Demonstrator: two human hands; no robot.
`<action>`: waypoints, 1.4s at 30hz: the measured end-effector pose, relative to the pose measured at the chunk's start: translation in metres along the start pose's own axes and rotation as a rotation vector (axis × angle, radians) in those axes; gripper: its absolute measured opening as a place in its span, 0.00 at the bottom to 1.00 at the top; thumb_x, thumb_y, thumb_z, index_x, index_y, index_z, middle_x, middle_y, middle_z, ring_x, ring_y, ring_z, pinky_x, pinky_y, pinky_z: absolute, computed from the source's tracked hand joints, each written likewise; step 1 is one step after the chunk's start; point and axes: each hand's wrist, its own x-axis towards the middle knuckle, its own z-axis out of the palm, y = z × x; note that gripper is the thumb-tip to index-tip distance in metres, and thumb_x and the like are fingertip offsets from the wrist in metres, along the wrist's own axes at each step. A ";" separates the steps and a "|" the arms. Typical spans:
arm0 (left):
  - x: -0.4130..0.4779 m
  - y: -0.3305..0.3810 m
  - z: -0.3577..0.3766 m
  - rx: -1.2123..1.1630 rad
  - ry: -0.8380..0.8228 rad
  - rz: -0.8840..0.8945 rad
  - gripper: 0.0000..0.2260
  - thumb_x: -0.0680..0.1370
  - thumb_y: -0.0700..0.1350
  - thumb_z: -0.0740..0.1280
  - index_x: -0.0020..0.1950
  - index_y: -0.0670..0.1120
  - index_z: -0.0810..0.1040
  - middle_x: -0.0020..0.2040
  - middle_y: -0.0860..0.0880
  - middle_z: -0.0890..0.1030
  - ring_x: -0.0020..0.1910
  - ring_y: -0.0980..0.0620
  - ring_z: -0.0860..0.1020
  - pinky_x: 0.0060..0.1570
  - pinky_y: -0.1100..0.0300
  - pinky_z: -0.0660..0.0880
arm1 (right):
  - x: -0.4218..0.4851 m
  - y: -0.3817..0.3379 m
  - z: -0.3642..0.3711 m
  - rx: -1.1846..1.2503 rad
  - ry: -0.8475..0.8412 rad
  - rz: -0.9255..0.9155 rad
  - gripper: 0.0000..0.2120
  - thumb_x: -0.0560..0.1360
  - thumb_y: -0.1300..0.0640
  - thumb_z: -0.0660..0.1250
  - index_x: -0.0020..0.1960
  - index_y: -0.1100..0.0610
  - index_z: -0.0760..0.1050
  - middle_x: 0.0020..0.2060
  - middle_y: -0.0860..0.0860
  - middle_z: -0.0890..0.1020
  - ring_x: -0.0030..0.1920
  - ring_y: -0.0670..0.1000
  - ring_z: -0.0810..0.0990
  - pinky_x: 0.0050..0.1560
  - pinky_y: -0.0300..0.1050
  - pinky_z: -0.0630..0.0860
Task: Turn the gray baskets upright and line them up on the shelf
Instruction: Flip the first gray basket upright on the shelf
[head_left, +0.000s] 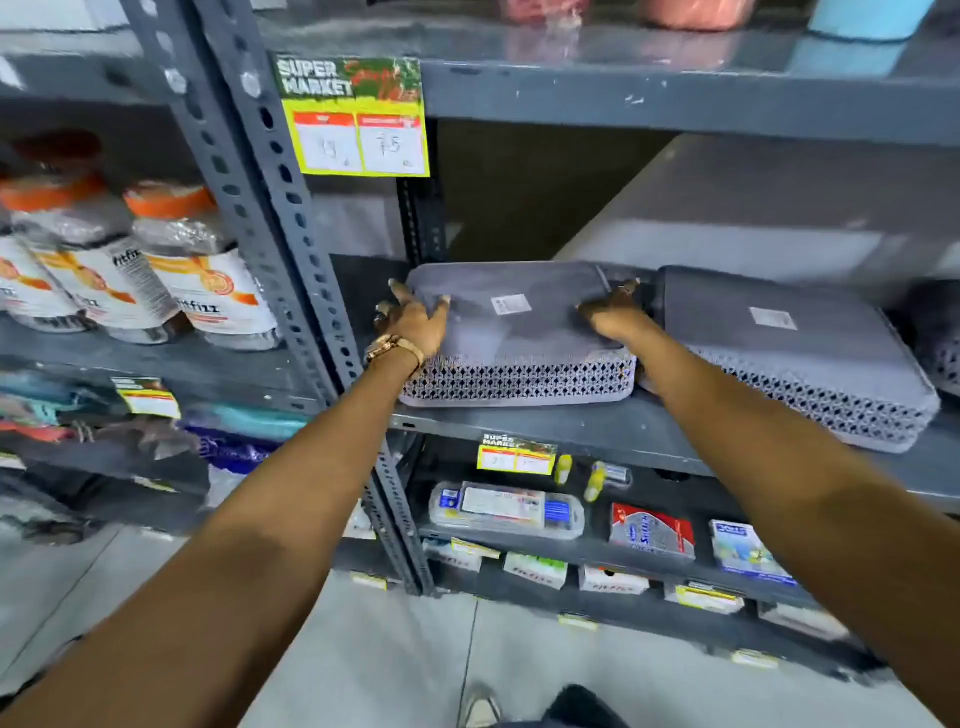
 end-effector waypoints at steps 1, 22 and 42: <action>0.005 0.003 0.001 -0.044 0.017 -0.039 0.38 0.80 0.61 0.55 0.78 0.43 0.39 0.78 0.35 0.47 0.77 0.35 0.50 0.75 0.43 0.51 | 0.002 -0.004 -0.001 0.036 -0.040 0.040 0.22 0.82 0.51 0.55 0.70 0.63 0.68 0.60 0.61 0.77 0.62 0.60 0.75 0.61 0.49 0.69; 0.015 0.054 -0.022 -0.716 0.532 0.091 0.27 0.81 0.60 0.46 0.73 0.48 0.67 0.74 0.42 0.68 0.72 0.41 0.65 0.69 0.52 0.61 | 0.007 0.005 -0.052 0.975 0.313 0.083 0.50 0.52 0.15 0.53 0.65 0.41 0.74 0.56 0.45 0.80 0.55 0.52 0.79 0.66 0.56 0.71; -0.002 0.003 0.004 -0.615 0.280 -0.108 0.09 0.75 0.41 0.60 0.47 0.38 0.78 0.55 0.36 0.82 0.55 0.38 0.78 0.52 0.52 0.73 | -0.053 0.034 -0.033 0.208 0.306 0.177 0.11 0.76 0.56 0.62 0.53 0.63 0.75 0.57 0.65 0.80 0.50 0.61 0.78 0.51 0.51 0.74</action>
